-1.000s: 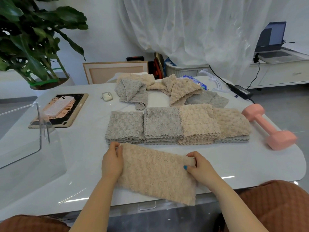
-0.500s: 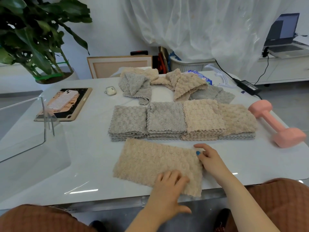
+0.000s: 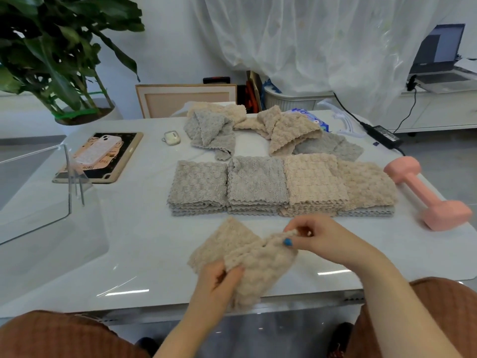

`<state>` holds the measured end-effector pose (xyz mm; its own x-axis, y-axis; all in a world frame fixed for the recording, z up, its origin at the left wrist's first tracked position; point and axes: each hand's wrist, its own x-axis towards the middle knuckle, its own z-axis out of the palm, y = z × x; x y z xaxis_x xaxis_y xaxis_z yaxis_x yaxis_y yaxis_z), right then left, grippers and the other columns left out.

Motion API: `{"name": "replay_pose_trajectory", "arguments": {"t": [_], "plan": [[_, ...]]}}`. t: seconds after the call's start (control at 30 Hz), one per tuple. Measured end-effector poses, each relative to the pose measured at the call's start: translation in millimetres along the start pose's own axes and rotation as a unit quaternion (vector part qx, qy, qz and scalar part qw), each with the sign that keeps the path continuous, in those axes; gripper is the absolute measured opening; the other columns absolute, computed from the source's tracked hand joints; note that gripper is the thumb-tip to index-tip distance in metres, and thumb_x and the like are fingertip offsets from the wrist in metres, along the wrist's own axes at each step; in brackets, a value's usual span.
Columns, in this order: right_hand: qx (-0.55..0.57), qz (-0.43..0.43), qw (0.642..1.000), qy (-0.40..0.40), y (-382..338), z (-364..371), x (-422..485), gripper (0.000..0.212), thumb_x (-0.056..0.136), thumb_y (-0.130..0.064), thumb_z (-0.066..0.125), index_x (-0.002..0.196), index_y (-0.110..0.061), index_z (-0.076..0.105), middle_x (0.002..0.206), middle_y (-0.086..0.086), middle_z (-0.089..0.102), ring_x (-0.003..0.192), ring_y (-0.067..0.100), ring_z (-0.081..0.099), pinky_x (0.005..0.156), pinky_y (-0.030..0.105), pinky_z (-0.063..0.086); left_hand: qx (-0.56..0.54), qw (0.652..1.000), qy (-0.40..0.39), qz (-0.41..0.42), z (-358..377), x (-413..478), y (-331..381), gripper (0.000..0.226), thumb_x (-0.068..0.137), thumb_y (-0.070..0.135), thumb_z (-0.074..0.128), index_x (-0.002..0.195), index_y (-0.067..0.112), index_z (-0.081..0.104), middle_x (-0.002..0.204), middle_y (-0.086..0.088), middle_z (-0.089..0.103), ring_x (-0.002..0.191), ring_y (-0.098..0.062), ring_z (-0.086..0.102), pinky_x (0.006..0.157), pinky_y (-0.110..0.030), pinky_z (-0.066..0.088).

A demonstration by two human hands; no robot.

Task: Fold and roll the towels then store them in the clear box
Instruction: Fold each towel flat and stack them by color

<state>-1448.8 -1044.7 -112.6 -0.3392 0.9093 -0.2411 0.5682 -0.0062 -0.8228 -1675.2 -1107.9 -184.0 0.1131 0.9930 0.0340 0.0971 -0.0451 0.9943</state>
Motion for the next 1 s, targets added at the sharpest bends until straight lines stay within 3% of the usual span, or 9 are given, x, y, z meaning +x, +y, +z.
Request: {"name": "replay_pose_trajectory", "arguments": {"t": [0.17, 0.27, 0.33, 0.43, 0.53, 0.6, 0.67, 0.87, 1.0], "plan": [[-0.138, -0.033, 0.99, 0.006, -12.0, 58.6, 74.5, 0.005, 0.09, -0.018, 0.058, 0.089, -0.022, 0.055, 0.097, 0.0, 0.047, 0.083, 0.014, 0.048, 0.066, 0.021, 0.035, 0.072, 0.983, 0.143, -0.086, -35.3, 3.4, -13.3, 0.015, 0.091, 0.016, 0.057, 0.094, 0.028, 0.064, 0.08, 0.0, 0.07, 0.076, -0.022, 0.067, 0.066, -0.037, 0.059], [-0.177, -0.016, 0.984, -0.001, -5.1, 84.9, 102.9, 0.009, 0.091, -0.012, 0.053, 0.096, -0.019, 0.053, 0.1, 0.001, 0.042, 0.088, 0.02, 0.05, 0.075, 0.029, 0.04, 0.219, 0.961, 0.147, -0.084, -52.5, 13.4, -19.2, 0.025, 0.092, 0.01, 0.053, 0.1, 0.035, 0.051, 0.071, -0.002, 0.061, 0.062, -0.016, 0.057, 0.059, -0.02, 0.05], [-0.18, -0.018, 0.984, 0.001, -3.2, 91.7, 110.3, 0.016, 0.092, -0.009, 0.05, 0.105, -0.017, 0.052, 0.107, 0.002, 0.043, 0.09, 0.02, 0.05, 0.081, 0.034, 0.044, 0.311, 0.937, 0.127, -0.096, -59.2, 22.1, -24.6, 0.021, 0.093, 0.015, 0.05, 0.112, 0.025, 0.052, 0.085, 0.004, 0.06, 0.07, -0.009, 0.057, 0.059, -0.016, 0.042], [-0.204, -0.021, 0.978, -0.027, -5.0, 93.1, 113.8, 0.034, 0.089, -0.005, 0.049, 0.121, -0.018, 0.045, 0.122, 0.004, 0.047, 0.102, 0.021, 0.05, 0.084, 0.035, 0.044, 0.405, 0.899, 0.089, -0.142, -63.6, 32.0, -34.0, 0.044, 0.092, 0.026, 0.052, 0.133, 0.015, 0.044, 0.121, -0.001, 0.046, 0.094, -0.016, 0.055, 0.078, -0.025, 0.044], [-0.257, 0.003, 0.964, -0.072, -3.7, 90.7, 115.6, 0.054, 0.087, -0.002, 0.048, 0.138, -0.015, 0.039, 0.134, 0.007, 0.04, 0.122, 0.027, 0.043, 0.093, 0.035, 0.042, 0.379, 0.904, 0.045, -0.194, -66.0, 37.8, -33.0, 0.057, 0.087, 0.039, 0.059, 0.136, 0.017, 0.04, 0.121, -0.002, 0.048, 0.094, -0.015, 0.055, 0.078, -0.028, 0.044], [-0.276, 0.01, 0.957, -0.094, -4.2, 85.1, 112.6, 0.035, 0.084, 0.0, 0.047, 0.116, -0.012, 0.056, 0.116, 0.009, 0.048, 0.111, 0.029, 0.049, 0.077, 0.029, 0.044, 0.362, 0.907, -0.007, -0.212, -68.0, 43.4, -26.5, 0.038, 0.084, 0.036, 0.064, 0.116, 0.021, 0.052, 0.099, 0.001, 0.06, 0.085, -0.015, 0.058, 0.069, -0.028, 0.045], [-0.275, 0.013, 0.957, -0.092, -5.2, 75.0, 103.3, 0.02, 0.082, 0.001, 0.048, 0.09, -0.016, 0.056, 0.097, 0.004, 0.046, 0.092, 0.025, 0.051, 0.057, 0.022, 0.034, 0.353, 0.914, -0.042, -0.195, -69.5, 49.3, -18.2, 0.015, 0.081, 0.029, 0.066, 0.091, 0.021, 0.06, 0.085, 0.003, 0.061, 0.079, -0.015, 0.058, 0.064, -0.025, 0.043], [-0.064, -0.12, 0.98, 0.143, -15.5, 33.9, 50.0, 0.029, 0.08, 0.003, 0.06, 0.082, -0.026, 0.056, 0.091, -0.007, 0.045, 0.073, 0.006, 0.045, 0.063, 0.013, 0.035, 0.262, 0.962, 0.081, 0.013, -68.2, 58.4, 31.5, 0.024, 0.078, 0.018, 0.075, 0.075, 0.033, 0.056, 0.091, 0.01, 0.055, 0.057, -0.011, 0.052, 0.06, -0.03, 0.045], [-0.038, -0.169, 0.975, 0.135, -12.4, 32.9, 22.4, 0.024, 0.079, 0.002, 0.067, 0.083, -0.021, 0.06, 0.093, -0.004, 0.048, 0.08, 0.01, 0.049, 0.067, 0.013, 0.038, 0.205, 0.977, 0.04, 0.037, -67.3, 45.1, 39.8, 0.025, 0.072, 0.011, 0.08, 0.078, 0.026, 0.061, 0.098, 0.009, 0.057, 0.061, -0.008, 0.058, 0.055, -0.022, 0.046]]}}
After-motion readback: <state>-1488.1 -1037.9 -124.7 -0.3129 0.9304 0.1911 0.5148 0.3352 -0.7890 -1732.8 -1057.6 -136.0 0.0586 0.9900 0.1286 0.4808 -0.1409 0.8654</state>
